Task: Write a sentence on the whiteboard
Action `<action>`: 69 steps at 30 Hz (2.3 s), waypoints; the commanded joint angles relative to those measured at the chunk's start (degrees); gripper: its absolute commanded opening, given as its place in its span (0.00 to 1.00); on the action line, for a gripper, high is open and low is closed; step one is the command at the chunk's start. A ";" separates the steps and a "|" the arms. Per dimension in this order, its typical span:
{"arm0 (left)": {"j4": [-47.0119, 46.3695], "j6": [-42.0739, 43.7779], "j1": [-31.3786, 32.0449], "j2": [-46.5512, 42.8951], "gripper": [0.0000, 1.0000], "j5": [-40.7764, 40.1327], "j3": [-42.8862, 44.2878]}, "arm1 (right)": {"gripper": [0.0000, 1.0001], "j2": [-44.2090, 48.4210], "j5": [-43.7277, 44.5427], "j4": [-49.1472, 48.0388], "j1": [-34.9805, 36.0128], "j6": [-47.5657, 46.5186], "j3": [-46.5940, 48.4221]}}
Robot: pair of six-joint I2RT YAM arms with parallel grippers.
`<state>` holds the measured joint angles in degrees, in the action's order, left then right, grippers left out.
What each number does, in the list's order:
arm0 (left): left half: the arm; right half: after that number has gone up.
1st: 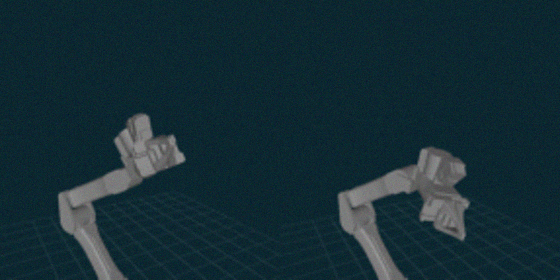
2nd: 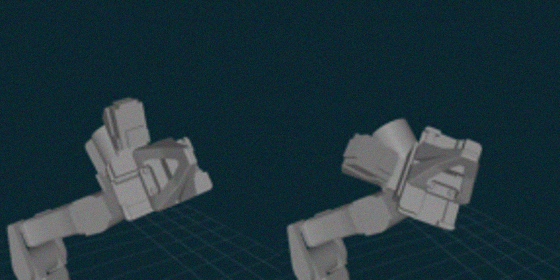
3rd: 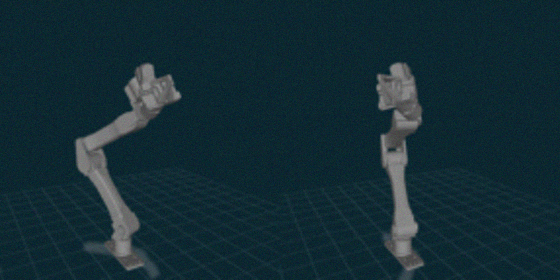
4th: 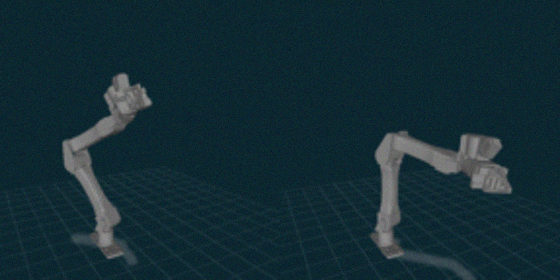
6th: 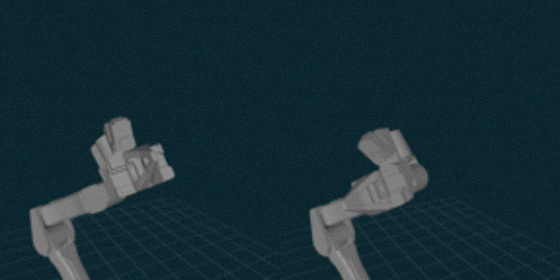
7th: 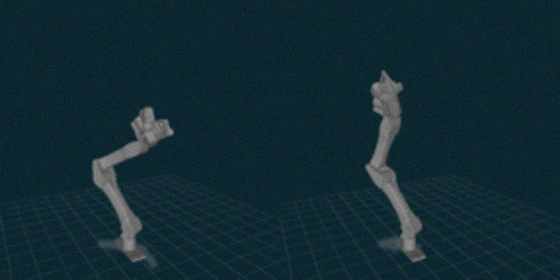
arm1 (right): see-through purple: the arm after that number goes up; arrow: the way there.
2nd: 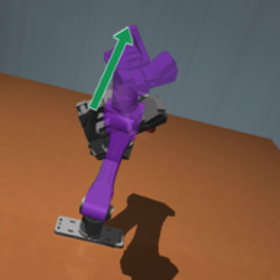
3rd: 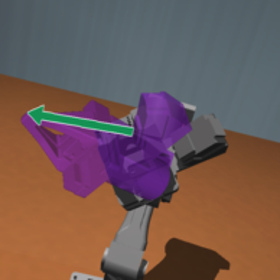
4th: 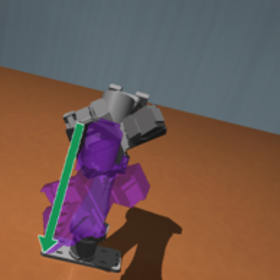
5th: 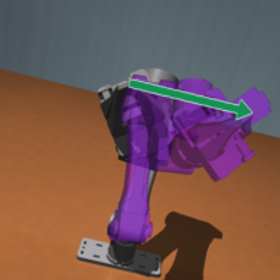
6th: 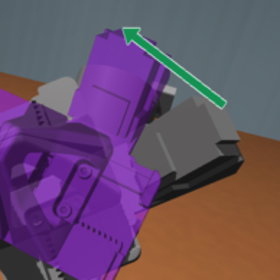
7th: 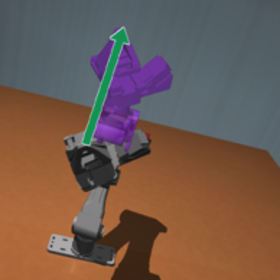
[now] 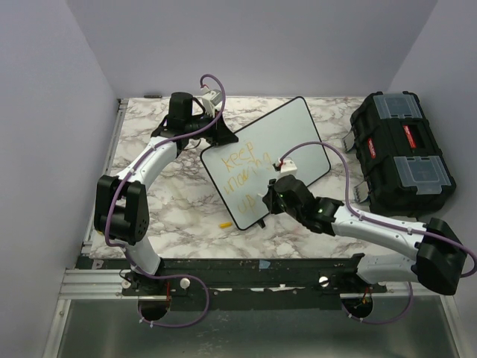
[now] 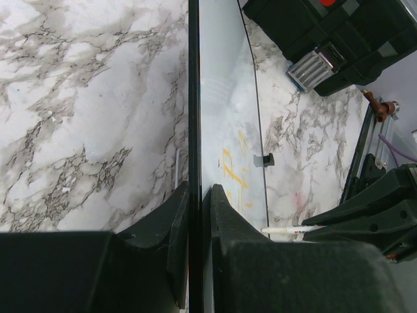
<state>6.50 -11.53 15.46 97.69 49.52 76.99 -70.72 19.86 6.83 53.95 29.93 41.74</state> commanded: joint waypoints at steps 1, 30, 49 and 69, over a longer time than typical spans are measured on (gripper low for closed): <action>2.55 5.39 2.11 1.07 0.00 2.25 -1.69 | 0.01 -0.96 1.03 -1.65 -0.02 0.69 -0.91; 2.55 5.45 2.16 0.87 0.00 2.34 -1.84 | 0.01 0.07 6.21 2.67 -0.07 2.55 -2.62; 2.64 5.46 2.12 0.75 0.00 2.33 -1.89 | 0.01 -3.84 8.14 2.23 -1.04 0.40 4.44; 2.72 5.51 2.10 1.18 0.00 2.31 -1.52 | 0.01 0.47 6.86 4.29 -1.03 4.66 -3.67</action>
<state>6.44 -11.60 15.46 97.69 49.30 76.95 -70.04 26.13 9.08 53.49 32.91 40.40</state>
